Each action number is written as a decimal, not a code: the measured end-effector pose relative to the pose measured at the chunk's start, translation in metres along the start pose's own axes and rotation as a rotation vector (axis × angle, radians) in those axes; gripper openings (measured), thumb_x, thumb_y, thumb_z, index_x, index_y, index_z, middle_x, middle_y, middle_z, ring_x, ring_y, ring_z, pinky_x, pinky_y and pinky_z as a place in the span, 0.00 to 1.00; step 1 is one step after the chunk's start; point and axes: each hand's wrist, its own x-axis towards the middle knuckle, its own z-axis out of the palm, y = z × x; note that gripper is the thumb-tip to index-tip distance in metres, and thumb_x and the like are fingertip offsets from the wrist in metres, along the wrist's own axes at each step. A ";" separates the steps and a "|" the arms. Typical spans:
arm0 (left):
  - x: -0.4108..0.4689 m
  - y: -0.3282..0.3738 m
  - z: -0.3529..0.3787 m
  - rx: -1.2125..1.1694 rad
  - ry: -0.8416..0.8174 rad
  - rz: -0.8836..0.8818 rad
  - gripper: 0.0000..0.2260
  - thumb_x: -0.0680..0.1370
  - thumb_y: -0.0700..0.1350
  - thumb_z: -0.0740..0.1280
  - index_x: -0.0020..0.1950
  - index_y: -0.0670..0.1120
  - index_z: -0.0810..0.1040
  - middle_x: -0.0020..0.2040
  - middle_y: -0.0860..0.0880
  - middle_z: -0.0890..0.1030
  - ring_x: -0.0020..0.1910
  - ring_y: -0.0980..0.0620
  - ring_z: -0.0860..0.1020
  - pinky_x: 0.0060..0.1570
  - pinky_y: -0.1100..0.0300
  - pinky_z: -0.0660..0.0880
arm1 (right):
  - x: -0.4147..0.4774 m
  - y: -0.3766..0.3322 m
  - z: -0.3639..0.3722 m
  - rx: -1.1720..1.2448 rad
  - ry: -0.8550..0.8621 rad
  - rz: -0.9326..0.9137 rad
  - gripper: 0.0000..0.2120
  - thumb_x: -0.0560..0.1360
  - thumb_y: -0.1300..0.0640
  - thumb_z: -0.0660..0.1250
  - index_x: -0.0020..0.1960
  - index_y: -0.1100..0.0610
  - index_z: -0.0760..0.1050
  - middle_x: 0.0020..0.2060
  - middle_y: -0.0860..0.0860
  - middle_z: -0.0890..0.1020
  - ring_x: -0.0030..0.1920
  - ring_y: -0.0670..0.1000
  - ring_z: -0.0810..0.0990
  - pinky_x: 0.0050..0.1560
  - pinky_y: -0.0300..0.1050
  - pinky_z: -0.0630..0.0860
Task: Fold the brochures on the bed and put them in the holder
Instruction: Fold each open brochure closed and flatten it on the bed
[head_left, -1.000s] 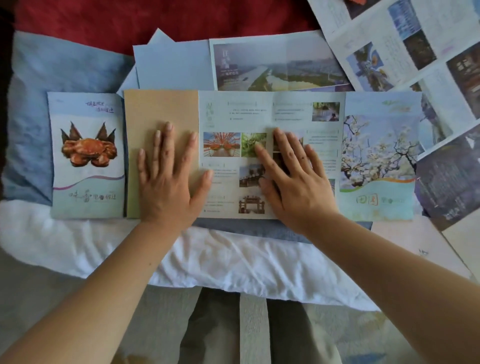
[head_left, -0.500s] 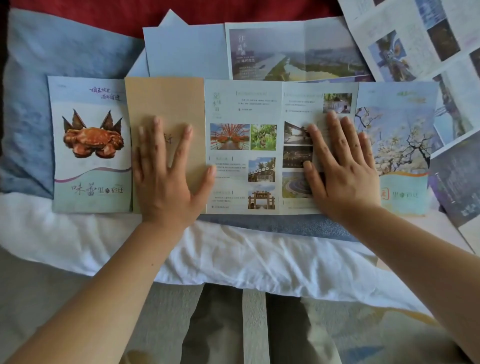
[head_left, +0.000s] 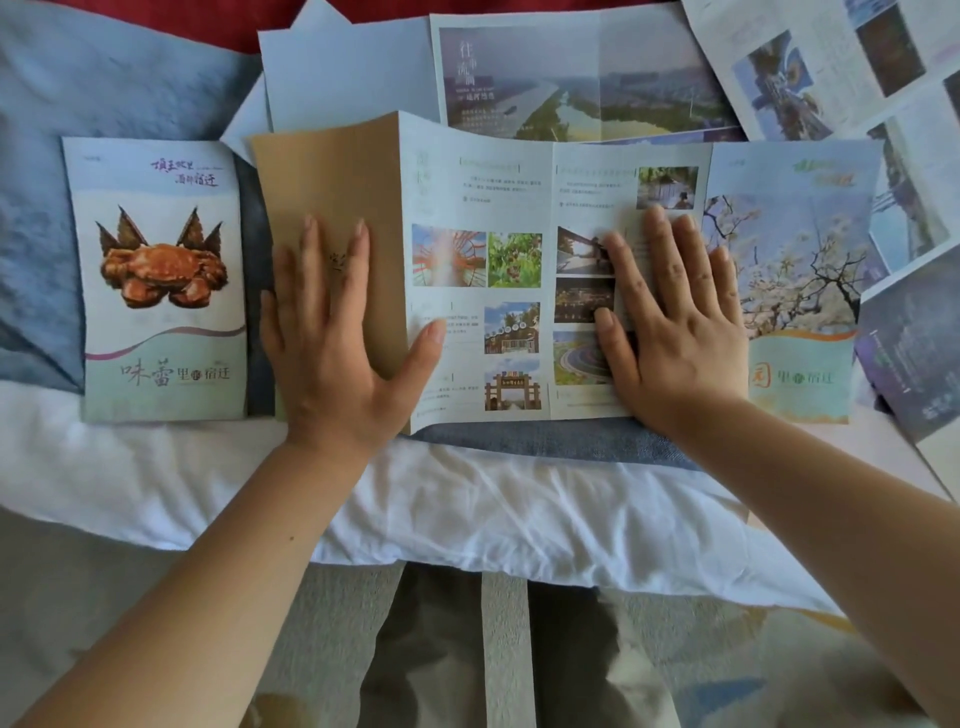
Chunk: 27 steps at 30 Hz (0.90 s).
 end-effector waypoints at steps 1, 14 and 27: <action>0.000 0.004 0.000 -0.005 -0.008 -0.006 0.40 0.76 0.71 0.56 0.83 0.52 0.58 0.84 0.43 0.54 0.83 0.39 0.52 0.78 0.35 0.53 | 0.000 0.000 0.000 0.002 0.001 0.000 0.30 0.85 0.39 0.46 0.85 0.43 0.45 0.84 0.50 0.45 0.84 0.53 0.42 0.82 0.56 0.42; -0.007 0.045 0.008 -0.034 -0.033 0.023 0.39 0.77 0.68 0.56 0.84 0.50 0.56 0.84 0.41 0.55 0.82 0.37 0.52 0.77 0.34 0.52 | 0.001 0.000 -0.006 0.027 -0.014 -0.015 0.30 0.86 0.39 0.47 0.85 0.44 0.46 0.84 0.51 0.47 0.84 0.54 0.43 0.82 0.56 0.43; -0.016 0.106 0.036 -0.001 -0.077 0.090 0.38 0.78 0.64 0.62 0.84 0.54 0.53 0.84 0.42 0.52 0.82 0.37 0.52 0.78 0.37 0.53 | 0.001 0.023 -0.031 0.265 -0.123 -0.180 0.35 0.76 0.65 0.48 0.83 0.58 0.57 0.83 0.59 0.52 0.83 0.60 0.48 0.82 0.54 0.43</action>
